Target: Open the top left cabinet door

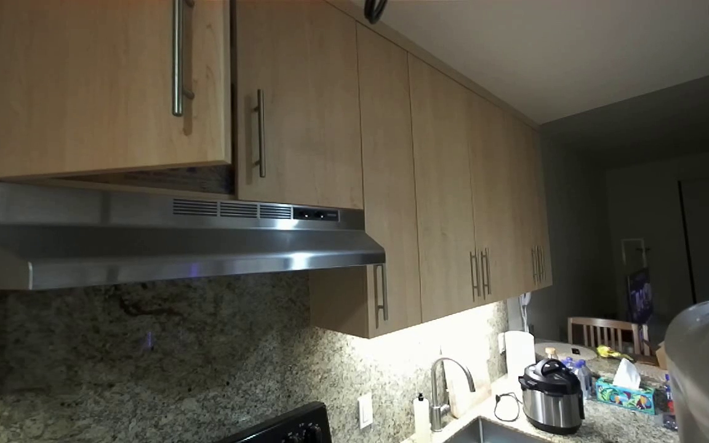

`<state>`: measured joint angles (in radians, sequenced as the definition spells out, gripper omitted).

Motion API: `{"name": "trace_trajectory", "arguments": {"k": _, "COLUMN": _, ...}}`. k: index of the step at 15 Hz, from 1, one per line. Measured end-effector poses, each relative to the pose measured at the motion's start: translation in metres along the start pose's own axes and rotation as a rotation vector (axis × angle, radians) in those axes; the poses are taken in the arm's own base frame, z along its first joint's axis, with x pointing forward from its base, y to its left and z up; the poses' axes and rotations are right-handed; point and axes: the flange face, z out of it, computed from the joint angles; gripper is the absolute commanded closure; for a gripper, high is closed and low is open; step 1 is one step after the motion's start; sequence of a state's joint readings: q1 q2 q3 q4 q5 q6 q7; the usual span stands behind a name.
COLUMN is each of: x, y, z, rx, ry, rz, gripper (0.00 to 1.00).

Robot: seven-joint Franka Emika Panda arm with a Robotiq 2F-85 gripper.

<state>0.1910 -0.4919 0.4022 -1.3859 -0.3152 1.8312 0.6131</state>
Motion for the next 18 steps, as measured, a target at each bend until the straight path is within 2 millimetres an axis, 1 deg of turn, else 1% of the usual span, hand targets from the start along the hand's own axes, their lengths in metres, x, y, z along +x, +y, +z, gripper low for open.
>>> {"name": "trace_trajectory", "arguments": {"k": 2, "x": 0.004, "y": 0.022, "z": 0.000, "rx": -0.001, "ry": 0.016, "rz": 0.038, "gripper": 0.00}}
{"name": "trace_trajectory", "arguments": {"k": 5, "x": 0.007, "y": 0.051, "z": 0.007, "rx": 0.008, "ry": 0.033, "rz": 0.077, "gripper": 0.00}}
{"name": "trace_trajectory", "arguments": {"k": 9, "x": 0.006, "y": 0.081, "z": 0.025, "rx": 0.037, "ry": 0.059, "rz": 0.101, "gripper": 0.00}}
{"name": "trace_trajectory", "arguments": {"k": 14, "x": -0.005, "y": 0.104, "z": 0.060, "rx": 0.137, "ry": 0.050, "rz": 0.083, "gripper": 0.00}}
{"name": "trace_trajectory", "arguments": {"k": 18, "x": -0.017, "y": 0.113, "z": 0.088, "rx": 0.188, "ry": 0.005, "rz": 0.075, "gripper": 0.00}}
